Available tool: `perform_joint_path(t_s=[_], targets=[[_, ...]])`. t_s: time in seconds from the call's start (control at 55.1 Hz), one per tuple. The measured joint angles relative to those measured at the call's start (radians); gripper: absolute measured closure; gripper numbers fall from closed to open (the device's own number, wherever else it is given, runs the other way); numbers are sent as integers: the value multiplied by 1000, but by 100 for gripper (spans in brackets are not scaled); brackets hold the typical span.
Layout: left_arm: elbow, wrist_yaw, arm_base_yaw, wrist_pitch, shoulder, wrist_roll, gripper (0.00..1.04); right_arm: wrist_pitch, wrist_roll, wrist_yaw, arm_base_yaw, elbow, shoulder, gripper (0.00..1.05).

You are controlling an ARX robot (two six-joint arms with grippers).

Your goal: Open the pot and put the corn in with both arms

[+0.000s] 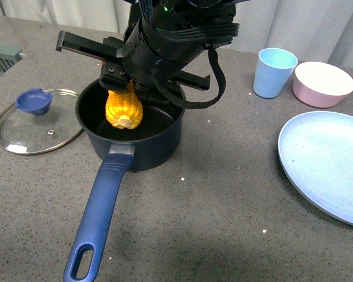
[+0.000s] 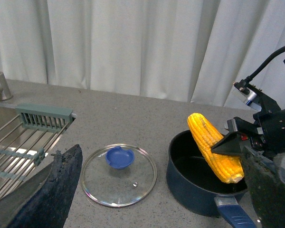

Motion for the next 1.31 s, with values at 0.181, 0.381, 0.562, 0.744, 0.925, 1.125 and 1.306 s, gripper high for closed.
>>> perform_joint_path(t_s=[0.181,0.381,0.562,0.744,0.925,1.125,1.306], targets=[[0,0,0,0,0,0,6,0,-2,8,-3,0,4,64],[0,0,0,0,0,0,6,24,-18,40,-14,-28,-3,30],[0,0,0,0,0,0,6,81,-51,90,-25,-98,-60,7],[0,0,0,0,0,0,6,222,-120,198,-53,-257,-217,9],[0,0,0,0,0,0,6,354,-198,270,-133,-521,-465,9],[0,0,0,0,0,0,6,452,-312,376,-265,-833,-719,9],[0,0,0,0,0,0,6,1079,-528,445,-396,-1226,-943,47]])
